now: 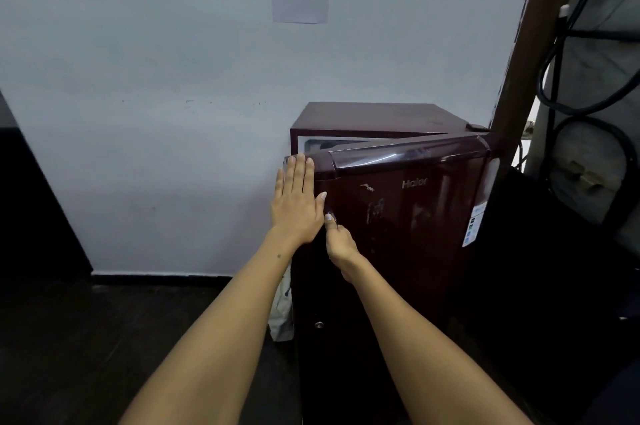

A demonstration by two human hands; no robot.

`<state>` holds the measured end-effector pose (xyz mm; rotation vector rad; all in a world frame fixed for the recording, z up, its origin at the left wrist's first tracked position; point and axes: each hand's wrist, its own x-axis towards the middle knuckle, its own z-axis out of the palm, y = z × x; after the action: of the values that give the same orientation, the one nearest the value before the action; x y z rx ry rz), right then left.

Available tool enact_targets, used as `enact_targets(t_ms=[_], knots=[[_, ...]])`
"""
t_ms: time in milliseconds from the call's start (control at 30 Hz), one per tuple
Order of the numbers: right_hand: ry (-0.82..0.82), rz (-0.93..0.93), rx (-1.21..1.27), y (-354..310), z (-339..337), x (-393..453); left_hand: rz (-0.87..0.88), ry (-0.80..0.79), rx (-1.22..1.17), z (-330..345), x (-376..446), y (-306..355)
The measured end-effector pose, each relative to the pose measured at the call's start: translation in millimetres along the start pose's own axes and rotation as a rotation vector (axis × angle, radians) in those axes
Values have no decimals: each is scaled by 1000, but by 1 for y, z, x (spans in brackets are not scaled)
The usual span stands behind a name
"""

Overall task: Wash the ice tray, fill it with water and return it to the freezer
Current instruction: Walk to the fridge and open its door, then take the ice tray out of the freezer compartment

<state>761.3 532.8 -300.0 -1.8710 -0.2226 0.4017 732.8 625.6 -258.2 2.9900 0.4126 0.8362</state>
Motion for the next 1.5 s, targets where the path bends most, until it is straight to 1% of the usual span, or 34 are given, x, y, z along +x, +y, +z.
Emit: enact_targets(t_ms=[133,200,300,400,500,600,667,767,900,967,1067,1200,1267,1333,1367,1400,1433,1467,1500], knots=[[4,-15,20,15,-18,-32,45,86,-9,-9,-33,20],[46,-39,20,23,-29,-48,61,103,-10,-13,-47,31],[176,-113,-47,34,-44,-78,78,145,-6,-20,-66,50],[357,-106,-87,45,-53,-105,124,233,-47,-27,-88,69],[506,-121,-57,59,-64,-122,108,336,-199,-28,-111,83],[603,-185,-20,77,-81,-136,2,375,-394,-24,-133,96],[653,-227,-39,88,-93,-145,-48,366,-497,-18,-145,102],[725,-318,-100,105,-114,-156,-65,321,-586,-6,-159,113],[823,-353,-126,122,-143,-169,-134,224,-723,8,-174,132],[866,-356,-110,130,-157,-174,-137,175,-767,13,-179,140],[930,-383,-48,140,-178,-185,-93,127,-817,14,-184,153],[1041,-328,138,145,-207,-198,-74,104,-846,10,-187,173],[1068,-267,232,147,-223,-199,-52,71,-850,12,-186,183],[1089,-156,297,148,-241,-200,-16,34,-854,17,-184,193],[1135,-95,307,147,-249,-202,-2,10,-861,21,-183,197],[1223,-55,286,143,-255,-205,10,-10,-863,24,-182,201],[1331,-58,235,137,-259,-209,18,-31,-862,27,-181,205],[1438,-123,173,131,-260,-214,28,-51,-859,29,-179,210],[1538,-233,94,126,-258,-220,39,-71,-859,31,-178,215]])
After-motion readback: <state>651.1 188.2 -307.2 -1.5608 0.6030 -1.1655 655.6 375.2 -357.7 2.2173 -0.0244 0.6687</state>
